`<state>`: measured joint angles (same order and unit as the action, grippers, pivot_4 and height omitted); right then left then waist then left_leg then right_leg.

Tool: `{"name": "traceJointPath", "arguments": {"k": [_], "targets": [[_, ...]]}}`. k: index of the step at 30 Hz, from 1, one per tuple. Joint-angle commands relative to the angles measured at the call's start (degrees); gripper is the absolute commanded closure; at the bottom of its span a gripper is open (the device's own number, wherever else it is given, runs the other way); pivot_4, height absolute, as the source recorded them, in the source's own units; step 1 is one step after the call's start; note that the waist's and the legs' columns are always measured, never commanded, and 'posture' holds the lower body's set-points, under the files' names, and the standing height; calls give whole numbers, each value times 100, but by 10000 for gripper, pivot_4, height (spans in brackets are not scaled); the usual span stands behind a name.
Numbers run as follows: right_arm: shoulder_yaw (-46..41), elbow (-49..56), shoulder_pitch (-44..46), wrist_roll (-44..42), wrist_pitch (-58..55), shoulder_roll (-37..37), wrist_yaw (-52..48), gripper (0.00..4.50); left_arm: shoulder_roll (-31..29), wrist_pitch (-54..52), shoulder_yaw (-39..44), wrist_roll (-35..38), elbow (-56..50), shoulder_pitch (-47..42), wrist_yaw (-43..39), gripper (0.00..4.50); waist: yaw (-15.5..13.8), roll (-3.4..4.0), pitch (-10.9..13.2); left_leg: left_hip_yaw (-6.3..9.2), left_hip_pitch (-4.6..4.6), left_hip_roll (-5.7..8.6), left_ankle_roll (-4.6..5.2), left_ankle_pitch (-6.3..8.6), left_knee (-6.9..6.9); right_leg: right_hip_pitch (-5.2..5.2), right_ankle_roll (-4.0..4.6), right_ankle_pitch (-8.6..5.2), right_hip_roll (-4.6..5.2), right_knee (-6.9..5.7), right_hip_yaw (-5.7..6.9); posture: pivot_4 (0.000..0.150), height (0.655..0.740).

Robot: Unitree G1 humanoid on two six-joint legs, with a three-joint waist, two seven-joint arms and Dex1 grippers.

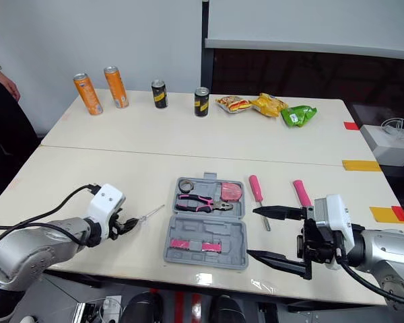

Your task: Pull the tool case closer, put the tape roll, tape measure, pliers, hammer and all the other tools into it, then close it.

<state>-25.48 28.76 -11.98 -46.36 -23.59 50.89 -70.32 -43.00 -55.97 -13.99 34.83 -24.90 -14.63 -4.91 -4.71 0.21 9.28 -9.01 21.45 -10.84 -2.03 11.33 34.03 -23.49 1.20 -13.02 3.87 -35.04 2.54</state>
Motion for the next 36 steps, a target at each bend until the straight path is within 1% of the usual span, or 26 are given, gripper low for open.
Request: {"name": "traceJointPath", "arguments": {"k": [1, 3, 5, 6, 11, 16, 20, 24, 30, 36], "targets": [[-242, 235, -52, -167, -24, 36, -3, 0, -5, 856, -295, -713, 513, -86, -771, 12726, 17, 1, 0, -1, 1, 0, 0, 0, -1, -2, -1, 0, 0, -2, 0, 1500, 7400], [-282, 231, -80, -143, -17, 44, -14, 0, 3, 1101, -439, -996, 802, -181, -1124, 12726, 24, 3, -2, 0, 0, 0, -1, 0, -2, -3, -1, 0, 0, -2, 0, 1500, 7400], [-334, 230, -110, -123, -8, 42, -29, 0, -25, 1101, -578, -1200, 983, -337, -1440, 12726, 29, 3, -2, -1, -2, -1, -1, 0, -3, -2, -1, 0, 0, -6, -1, 1500, 7400], [-355, 238, -123, -111, 2, 36, -29, 0, -9, 1005, -590, -1248, 1050, -408, -1551, 18278, 30, 3, -2, -1, -4, -1, -1, 0, -2, -1, 0, 1, 0, -7, -1, 1500, 7400], [-427, 287, -204, -96, 25, -3, -6, 0, 63, 669, -629, -1432, 1118, -569, -1976, 34128, 33, 10, -6, -16, -21, 0, -1, 0, -2, 4, 3, 2, 2, -17, -14, 1500, 7400], [-447, 326, -253, -80, 48, -38, 25, 0, 181, 145, -593, -1567, 1047, -690, -2106, 34128, 35, 18, -11, -22, -25, 0, 0, 0, -2, 3, 4, 3, 2, -20, -21, 1500, 7400], [-427, 312, -248, -50, 83, -55, 29, 0, 250, -61, -593, -1806, 1248, -789, -2075, 34128, 35, 19, -11, -22, -27, 0, 0, -1, -1, 3, 5, 3, 2, -25, -21, 1500, 7400], [-407, 262, -240, -12, 156, -42, -59, 0, 457, -323, -429, -1832, 1405, -794, -2000, 34128, 32, 31, -19, -25, -27, 2, 0, -1, 0, 4, 5, 4, 3, -26, -25, 1500, 7400], [-373, 170, -147, 8, 243, -32, -190, 0, 653, -436, -442, -1973, 1538, -920, -2014, 34128, 25, 47, -29, -27, -27, 5, 1, -2, 0, 13, 8, 5, 7, -31, -26, 1500, 7400], [-297, 157, -139, 78, 317, -85, -196, 0, 633, -443, -662, -2110, 1593, -1166, -2312, 34128, 19, 49, -29, -27, -30, 9, 2, -8, 1, 14, 16, 12, 10, -32, -26, 1500, 7400]]}}
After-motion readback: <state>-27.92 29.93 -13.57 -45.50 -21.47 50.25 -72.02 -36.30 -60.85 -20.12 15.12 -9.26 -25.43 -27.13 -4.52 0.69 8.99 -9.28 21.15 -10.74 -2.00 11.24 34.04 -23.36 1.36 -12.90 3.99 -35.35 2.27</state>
